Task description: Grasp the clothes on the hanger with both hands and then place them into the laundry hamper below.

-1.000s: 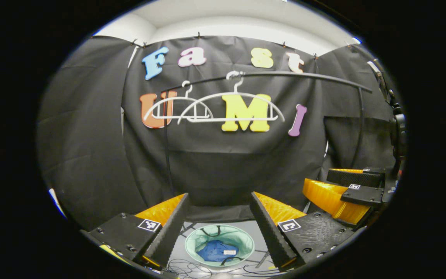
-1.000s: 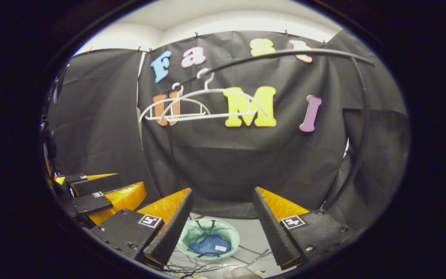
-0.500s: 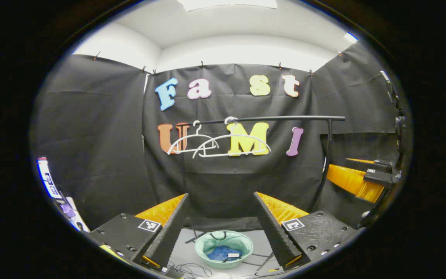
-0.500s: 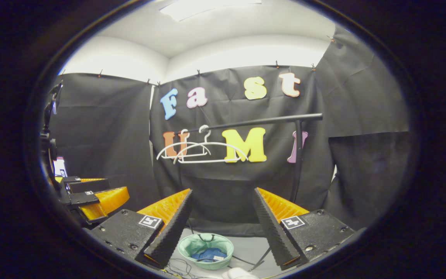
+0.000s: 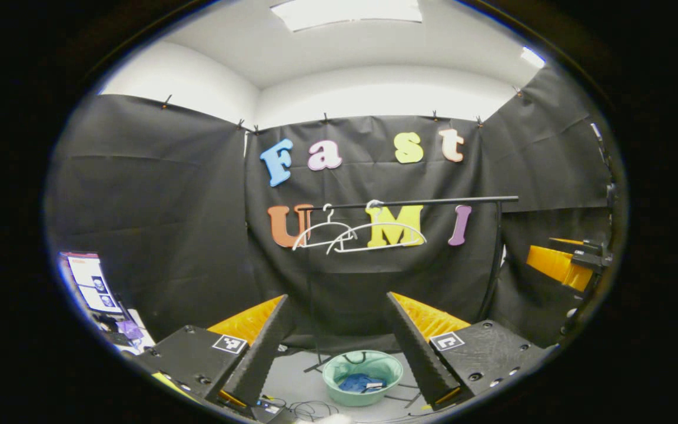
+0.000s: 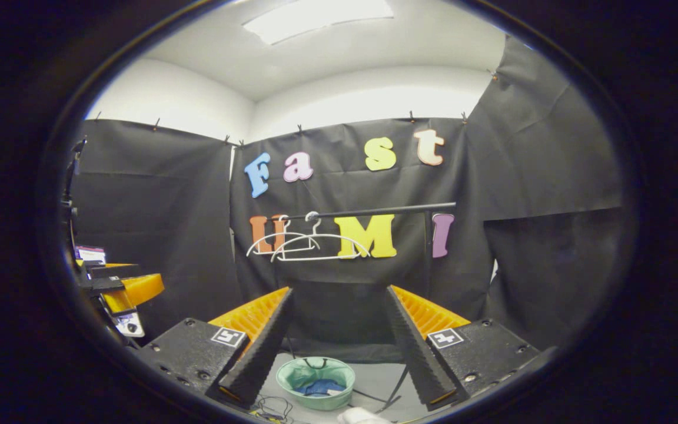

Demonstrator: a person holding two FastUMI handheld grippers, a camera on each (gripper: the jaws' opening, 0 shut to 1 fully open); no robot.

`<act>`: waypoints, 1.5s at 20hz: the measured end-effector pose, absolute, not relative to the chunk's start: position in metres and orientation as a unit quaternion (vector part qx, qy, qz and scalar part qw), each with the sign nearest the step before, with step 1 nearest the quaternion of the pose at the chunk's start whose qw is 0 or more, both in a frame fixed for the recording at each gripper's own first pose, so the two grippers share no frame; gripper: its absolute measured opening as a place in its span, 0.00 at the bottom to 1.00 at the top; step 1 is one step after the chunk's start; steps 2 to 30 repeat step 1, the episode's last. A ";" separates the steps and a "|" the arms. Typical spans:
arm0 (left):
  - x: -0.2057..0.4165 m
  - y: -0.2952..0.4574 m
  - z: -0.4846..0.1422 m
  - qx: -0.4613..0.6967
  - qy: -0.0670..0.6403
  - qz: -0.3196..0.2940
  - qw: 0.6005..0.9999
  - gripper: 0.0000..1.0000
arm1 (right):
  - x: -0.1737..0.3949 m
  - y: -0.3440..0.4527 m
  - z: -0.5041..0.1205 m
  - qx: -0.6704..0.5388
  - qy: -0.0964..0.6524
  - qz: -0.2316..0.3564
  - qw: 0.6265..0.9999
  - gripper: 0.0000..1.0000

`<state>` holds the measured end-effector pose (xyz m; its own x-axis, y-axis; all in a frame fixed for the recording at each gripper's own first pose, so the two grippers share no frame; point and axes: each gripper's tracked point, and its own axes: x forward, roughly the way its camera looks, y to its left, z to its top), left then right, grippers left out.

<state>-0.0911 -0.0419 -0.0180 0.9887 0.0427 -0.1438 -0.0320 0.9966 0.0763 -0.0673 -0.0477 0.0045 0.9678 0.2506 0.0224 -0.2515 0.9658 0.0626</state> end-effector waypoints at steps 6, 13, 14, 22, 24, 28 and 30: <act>-0.097 -0.033 -0.016 0.038 0.070 0.021 0.997 0.87 | -0.072 -0.045 -0.001 0.033 -0.003 0.120 0.992 0.97; -0.097 -0.033 -0.016 0.038 0.070 0.021 0.997 0.87 | -0.072 -0.045 -0.001 0.033 -0.003 0.120 0.992 0.97; -0.097 -0.033 -0.016 0.038 0.070 0.021 0.997 0.87 | -0.072 -0.045 -0.001 0.033 -0.003 0.120 0.992 0.97; -0.097 -0.033 -0.016 0.038 0.070 0.021 0.997 0.87 | -0.072 -0.045 -0.001 0.033 -0.003 0.120 0.992 0.97; -0.097 -0.033 -0.016 0.038 0.070 0.021 0.997 0.87 | -0.072 -0.045 -0.001 0.033 -0.003 0.120 0.992 0.97; -0.097 -0.033 -0.016 0.038 0.070 0.021 0.997 0.87 | -0.072 -0.045 -0.001 0.033 -0.003 0.120 0.992 0.97; -0.097 -0.033 -0.016 0.038 0.070 0.021 0.997 0.87 | -0.072 -0.045 -0.001 0.033 -0.003 0.120 0.992 0.97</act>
